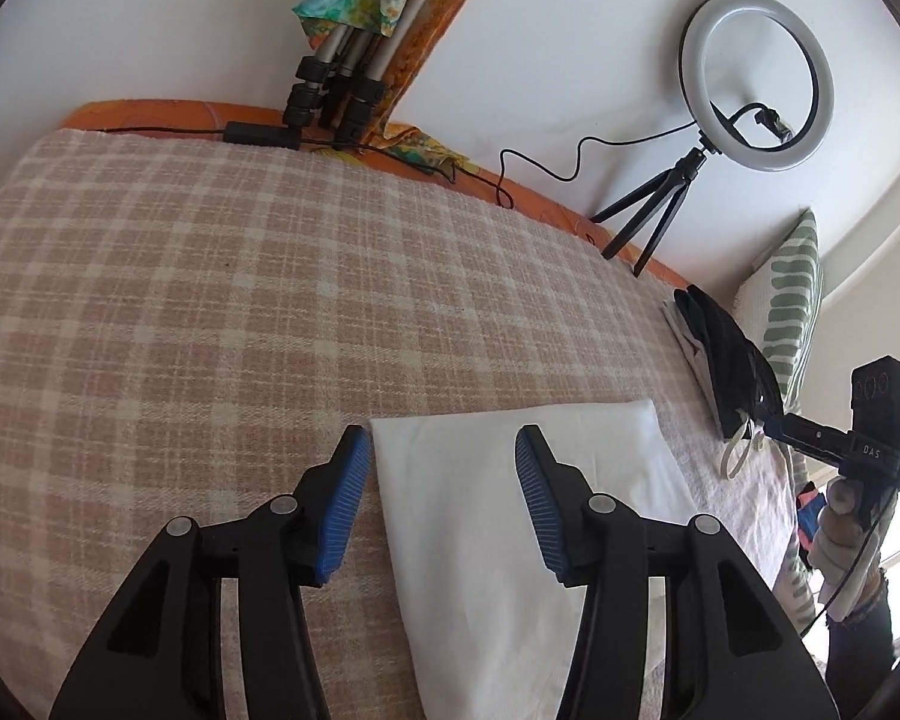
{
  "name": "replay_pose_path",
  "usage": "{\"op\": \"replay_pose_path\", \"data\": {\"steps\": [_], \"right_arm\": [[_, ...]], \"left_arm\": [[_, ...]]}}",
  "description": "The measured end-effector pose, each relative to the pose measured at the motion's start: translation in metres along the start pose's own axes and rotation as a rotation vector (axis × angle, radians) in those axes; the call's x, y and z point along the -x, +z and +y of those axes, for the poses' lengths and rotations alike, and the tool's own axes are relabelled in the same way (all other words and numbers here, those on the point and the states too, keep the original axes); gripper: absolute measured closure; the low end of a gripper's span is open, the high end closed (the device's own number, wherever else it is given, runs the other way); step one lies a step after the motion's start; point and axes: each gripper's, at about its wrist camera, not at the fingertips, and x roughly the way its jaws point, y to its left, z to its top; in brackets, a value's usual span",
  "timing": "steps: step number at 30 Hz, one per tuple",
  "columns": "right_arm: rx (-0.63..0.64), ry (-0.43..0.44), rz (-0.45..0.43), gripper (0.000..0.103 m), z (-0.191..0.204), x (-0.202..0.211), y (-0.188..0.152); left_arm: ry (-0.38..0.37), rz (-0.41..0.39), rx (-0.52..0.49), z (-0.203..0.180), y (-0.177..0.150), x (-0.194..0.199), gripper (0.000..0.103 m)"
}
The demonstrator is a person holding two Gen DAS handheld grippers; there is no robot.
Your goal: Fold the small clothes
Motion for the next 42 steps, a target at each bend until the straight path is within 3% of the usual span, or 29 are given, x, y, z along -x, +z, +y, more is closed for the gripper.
{"op": "replay_pose_path", "data": {"steps": [6,9,17,22,31,35,42], "right_arm": [[0.03,0.021,-0.043,0.059,0.014,0.079,0.006],[0.016,0.026,-0.014,0.05,0.012,0.098,-0.005],[-0.074,0.025,0.093,0.05,0.003,0.035,-0.092],[-0.153,0.016,0.114,0.05,-0.008,-0.005,-0.127],[-0.263,0.125,0.144,0.049,-0.022,-0.03,-0.143],[-0.299,0.189,0.155,0.049,-0.017,-0.037,-0.149],[-0.344,0.239,0.145,0.049,-0.005,-0.049,-0.149]], "left_arm": [[-0.054,0.031,0.072,0.01,-0.004,0.006,0.054],[-0.068,0.04,0.09,0.014,-0.006,0.005,0.054],[-0.134,0.046,0.261,0.048,-0.011,-0.013,0.054],[-0.143,0.084,0.263,0.051,-0.014,-0.026,0.054],[-0.227,0.092,0.28,0.053,-0.008,-0.038,0.054],[-0.241,0.093,0.242,0.043,-0.007,-0.045,0.054],[-0.19,0.099,0.152,0.02,-0.005,-0.052,0.056]]}}
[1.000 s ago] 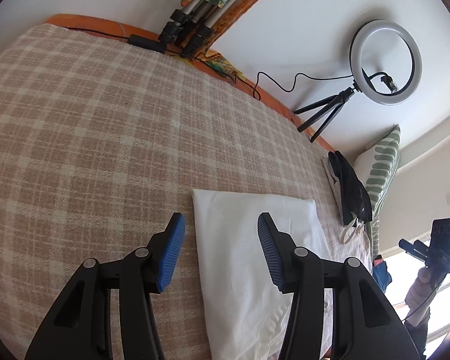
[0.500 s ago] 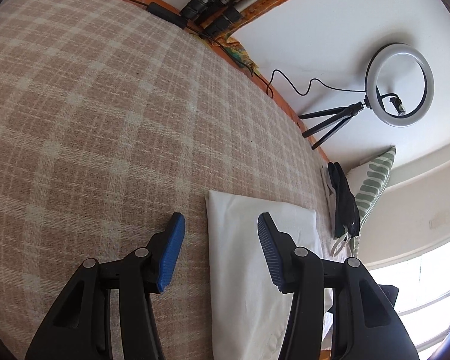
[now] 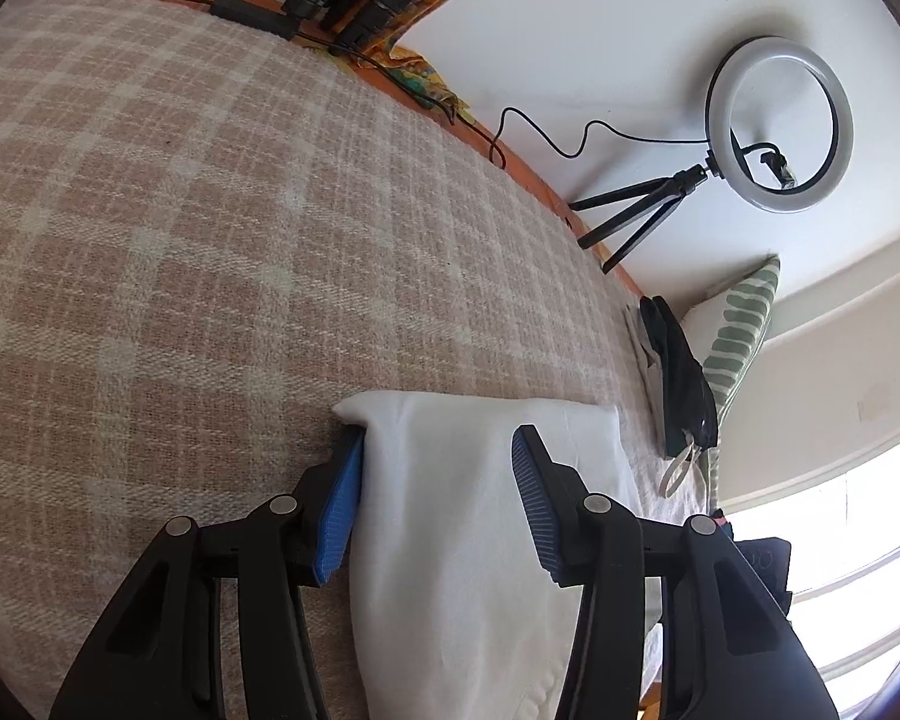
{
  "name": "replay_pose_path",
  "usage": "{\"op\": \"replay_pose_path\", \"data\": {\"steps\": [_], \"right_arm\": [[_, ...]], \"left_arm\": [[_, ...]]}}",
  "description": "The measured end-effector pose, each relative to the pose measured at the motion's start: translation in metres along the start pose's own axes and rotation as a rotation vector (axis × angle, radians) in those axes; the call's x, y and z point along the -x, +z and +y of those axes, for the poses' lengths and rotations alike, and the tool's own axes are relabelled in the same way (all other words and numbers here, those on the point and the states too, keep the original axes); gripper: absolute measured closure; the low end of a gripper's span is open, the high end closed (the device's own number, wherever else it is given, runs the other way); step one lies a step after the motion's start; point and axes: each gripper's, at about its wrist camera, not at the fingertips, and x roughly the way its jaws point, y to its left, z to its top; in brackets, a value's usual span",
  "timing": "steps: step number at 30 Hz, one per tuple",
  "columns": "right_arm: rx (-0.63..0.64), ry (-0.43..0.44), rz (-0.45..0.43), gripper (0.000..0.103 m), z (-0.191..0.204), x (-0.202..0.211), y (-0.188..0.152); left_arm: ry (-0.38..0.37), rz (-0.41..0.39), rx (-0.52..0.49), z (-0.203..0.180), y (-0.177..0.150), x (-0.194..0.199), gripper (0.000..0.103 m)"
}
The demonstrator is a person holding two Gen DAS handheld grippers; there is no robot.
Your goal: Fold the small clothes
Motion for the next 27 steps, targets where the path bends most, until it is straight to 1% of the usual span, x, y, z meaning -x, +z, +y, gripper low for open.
{"op": "replay_pose_path", "data": {"steps": [1,3,4,5,6,7,8,9,10,12,13,17,21,27], "right_arm": [[-0.002,0.002,-0.006,0.049,0.002,-0.002,0.0],[0.007,-0.015,-0.008,0.049,0.007,-0.006,0.003],[0.012,-0.023,-0.007,0.049,0.01,-0.007,0.004],[0.019,-0.032,-0.002,0.049,0.013,-0.009,0.004],[0.035,-0.05,0.0,0.05,0.017,-0.011,0.004],[0.061,-0.08,0.0,0.059,0.024,-0.015,0.005],[0.091,-0.127,0.004,0.066,0.03,-0.019,0.004],[0.122,-0.175,0.006,0.076,0.035,-0.021,0.003],[0.158,-0.218,0.004,0.081,0.04,-0.023,0.001],[0.225,-0.293,-0.006,0.089,0.051,-0.024,-0.002],[0.258,-0.329,-0.015,0.091,0.057,-0.024,-0.004],[0.368,-0.438,-0.05,0.093,0.078,-0.024,-0.011],[0.484,-0.525,-0.079,0.094,0.098,-0.021,-0.02],[0.6,-0.606,-0.133,0.094,0.122,-0.005,-0.03]], "left_arm": [[0.019,0.0,-0.02,-0.004,0.0,-0.001,0.057],[0.058,0.004,-0.056,-0.011,-0.001,-0.004,0.064],[0.079,0.007,-0.075,-0.013,-0.003,-0.005,0.07],[0.094,0.008,-0.093,-0.016,-0.004,-0.007,0.073],[0.111,0.005,-0.11,-0.019,-0.005,-0.008,0.08],[0.122,-0.001,-0.124,-0.021,-0.007,-0.008,0.089],[0.131,-0.011,-0.136,-0.023,-0.008,-0.008,0.092],[0.139,-0.024,-0.15,-0.026,-0.009,-0.007,0.092],[0.148,-0.031,-0.168,-0.029,-0.01,-0.006,0.094],[0.176,-0.045,-0.207,-0.036,-0.013,-0.004,0.095],[0.183,-0.052,-0.226,-0.04,-0.014,-0.002,0.095],[0.199,-0.093,-0.278,-0.054,-0.018,0.007,0.096],[0.195,-0.123,-0.31,-0.067,-0.021,0.019,0.096],[0.187,-0.156,-0.366,-0.091,-0.026,0.034,0.096]]}}
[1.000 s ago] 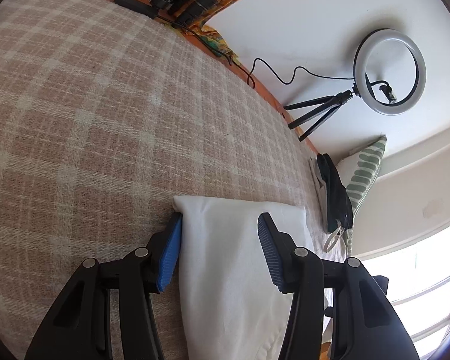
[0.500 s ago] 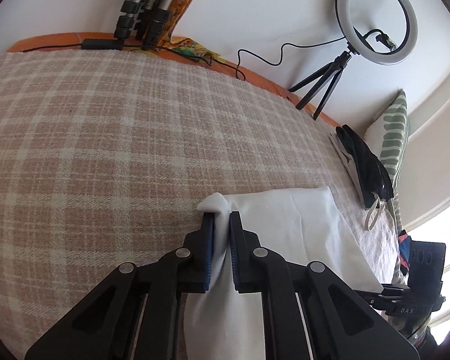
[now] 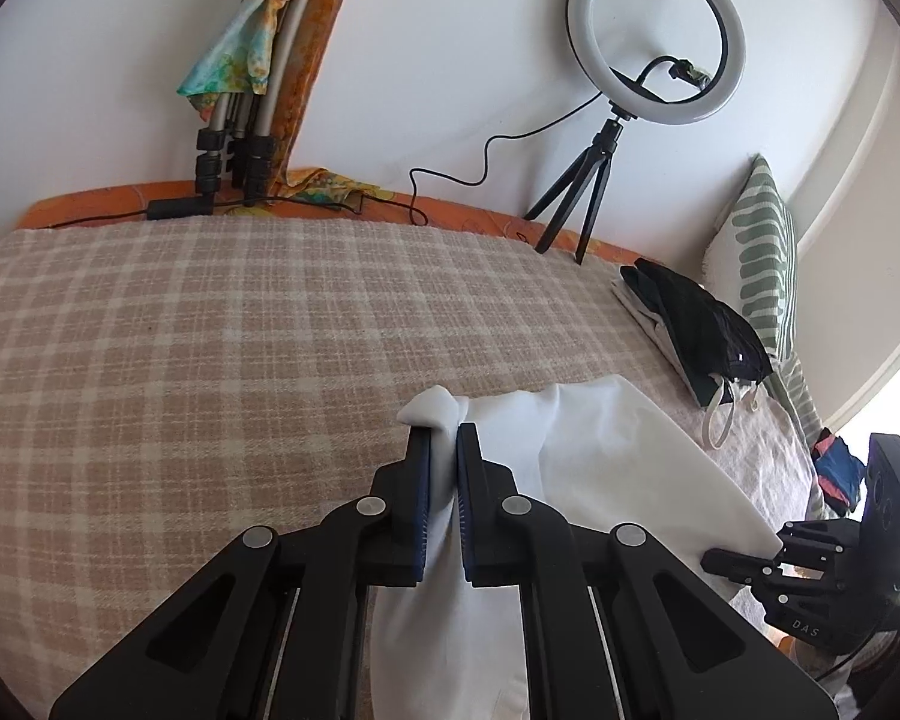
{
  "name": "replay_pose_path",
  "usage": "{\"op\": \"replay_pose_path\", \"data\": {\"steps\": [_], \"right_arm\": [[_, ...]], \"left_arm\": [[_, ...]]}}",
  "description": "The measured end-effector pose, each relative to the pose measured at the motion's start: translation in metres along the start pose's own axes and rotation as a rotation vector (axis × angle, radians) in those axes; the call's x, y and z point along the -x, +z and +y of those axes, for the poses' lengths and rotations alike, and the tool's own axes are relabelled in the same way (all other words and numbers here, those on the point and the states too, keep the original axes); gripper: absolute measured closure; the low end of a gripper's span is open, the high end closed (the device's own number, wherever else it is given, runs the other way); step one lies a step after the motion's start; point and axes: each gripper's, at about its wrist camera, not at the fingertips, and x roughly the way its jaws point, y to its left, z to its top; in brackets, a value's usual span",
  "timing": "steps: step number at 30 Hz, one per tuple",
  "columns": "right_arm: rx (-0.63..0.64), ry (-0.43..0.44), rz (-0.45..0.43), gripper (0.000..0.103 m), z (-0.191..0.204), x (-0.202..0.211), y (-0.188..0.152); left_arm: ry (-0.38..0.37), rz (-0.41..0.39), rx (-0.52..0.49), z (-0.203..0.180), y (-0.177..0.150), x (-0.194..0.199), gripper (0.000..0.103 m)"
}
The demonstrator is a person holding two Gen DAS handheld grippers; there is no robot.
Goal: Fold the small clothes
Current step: 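Lift the folded T-shirt with both tools and carry it onto the black clothes pile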
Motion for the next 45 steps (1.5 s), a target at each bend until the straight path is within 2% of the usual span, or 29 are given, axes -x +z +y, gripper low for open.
{"op": "replay_pose_path", "data": {"steps": [8,19,29,36,40,45], "right_arm": [[0.03,-0.075,-0.062,0.094,-0.013,0.037,0.001],[-0.023,-0.19,-0.128,0.094,-0.095,0.09,-0.002],[-0.085,-0.327,-0.158,0.094,-0.191,0.121,0.003],[-0.122,-0.435,-0.191,0.094,-0.264,0.132,0.024],[-0.154,-0.47,-0.201,0.094,-0.304,0.129,0.038],[-0.176,-0.491,-0.194,0.094,-0.339,0.11,0.055]], "left_arm": [[-0.052,-0.03,-0.035,-0.038,0.015,0.01,0.097],[-0.155,-0.052,-0.113,-0.13,0.045,-0.016,0.097],[-0.235,-0.029,-0.195,-0.218,0.078,-0.078,0.097],[-0.266,-0.038,-0.245,-0.271,0.109,-0.121,0.097],[-0.275,-0.046,-0.244,-0.294,0.131,-0.147,0.097],[-0.253,-0.043,-0.253,-0.309,0.147,-0.183,0.097]]}}
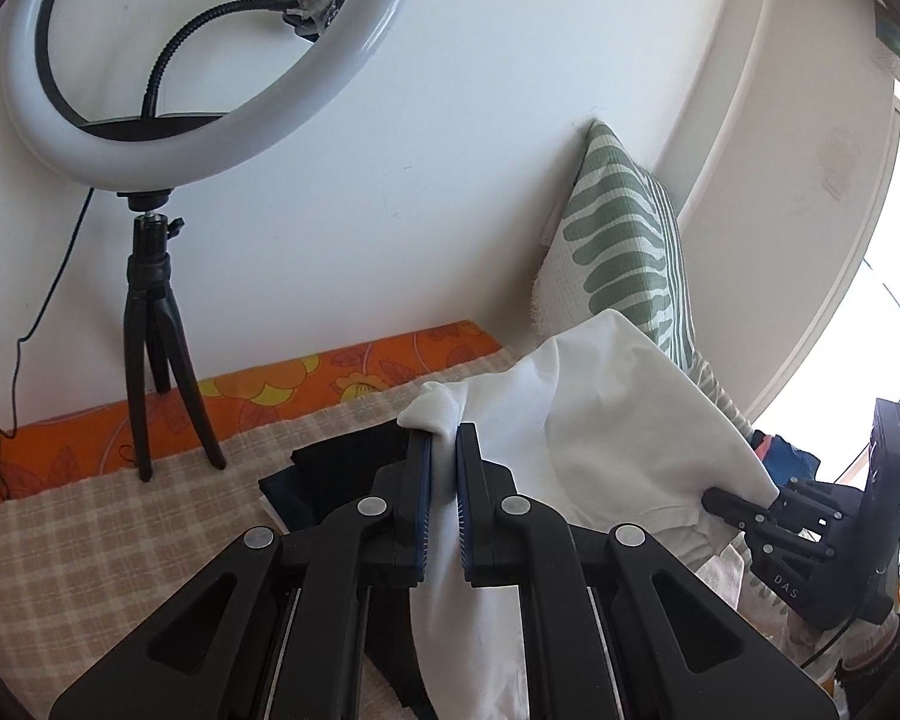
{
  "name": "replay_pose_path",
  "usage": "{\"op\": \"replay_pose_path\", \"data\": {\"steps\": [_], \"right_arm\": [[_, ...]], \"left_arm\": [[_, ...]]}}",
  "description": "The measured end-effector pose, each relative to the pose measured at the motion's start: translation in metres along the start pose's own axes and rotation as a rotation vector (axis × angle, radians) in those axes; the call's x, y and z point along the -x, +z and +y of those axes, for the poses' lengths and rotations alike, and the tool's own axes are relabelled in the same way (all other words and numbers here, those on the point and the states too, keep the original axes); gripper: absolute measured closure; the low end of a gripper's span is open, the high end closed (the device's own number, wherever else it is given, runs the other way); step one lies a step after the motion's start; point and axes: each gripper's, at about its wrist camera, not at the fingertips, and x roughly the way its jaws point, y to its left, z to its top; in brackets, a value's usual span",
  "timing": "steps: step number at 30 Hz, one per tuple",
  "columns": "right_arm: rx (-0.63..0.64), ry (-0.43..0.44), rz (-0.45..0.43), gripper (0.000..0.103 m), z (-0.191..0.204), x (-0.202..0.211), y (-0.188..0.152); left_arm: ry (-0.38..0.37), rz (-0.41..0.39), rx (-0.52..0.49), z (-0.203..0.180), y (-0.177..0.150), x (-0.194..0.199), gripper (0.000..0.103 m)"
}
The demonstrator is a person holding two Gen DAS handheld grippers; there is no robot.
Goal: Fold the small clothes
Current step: 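Lift the folded T-shirt with both tools and carry it onto the black clothes pile, then lower the T-shirt onto the pile and open both tools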
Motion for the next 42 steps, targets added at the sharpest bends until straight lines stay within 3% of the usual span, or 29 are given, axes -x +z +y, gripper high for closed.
{"op": "replay_pose_path", "data": {"steps": [8,18,20,21,22,26,30,31,34,38,42], "right_arm": [[-0.022,-0.017,0.046,0.094,-0.01,-0.056,-0.003],[-0.084,0.016,0.13,0.093,-0.032,-0.091,-0.009],[-0.072,-0.018,0.142,0.071,-0.031,-0.09,-0.012],[-0.064,-0.038,0.135,0.051,-0.032,-0.088,-0.013],[-0.059,-0.045,0.121,0.039,-0.031,-0.084,-0.013],[-0.064,-0.044,0.097,0.037,-0.031,-0.068,-0.012],[-0.069,-0.05,0.071,0.036,-0.028,-0.044,-0.007],[-0.07,-0.053,0.061,0.034,-0.027,-0.037,-0.006],[-0.079,-0.05,0.034,0.031,-0.026,-0.016,-0.001],[-0.08,-0.055,-0.007,0.031,-0.024,0.018,0.004],[-0.075,-0.058,-0.054,0.024,-0.02,0.055,0.008]], "left_arm": [[0.055,0.032,-0.009,0.008,0.007,-0.049,0.097],[0.169,0.037,-0.067,0.015,0.008,-0.057,0.1],[0.172,0.048,-0.071,0.015,0.006,-0.055,0.099],[0.161,0.062,-0.064,0.015,0.004,-0.055,0.099],[0.15,0.069,-0.057,0.016,0.003,-0.054,0.099],[0.146,0.076,-0.075,0.008,-0.003,-0.045,0.091],[0.139,0.081,-0.103,-0.005,-0.007,-0.028,0.089],[0.138,0.078,-0.11,-0.009,-0.008,-0.022,0.084],[0.139,0.042,-0.118,-0.02,-0.009,0.0,0.043],[0.147,0.02,-0.146,-0.036,-0.012,0.029,0.033],[0.154,0.01,-0.165,-0.05,-0.018,0.06,0.031]]}}
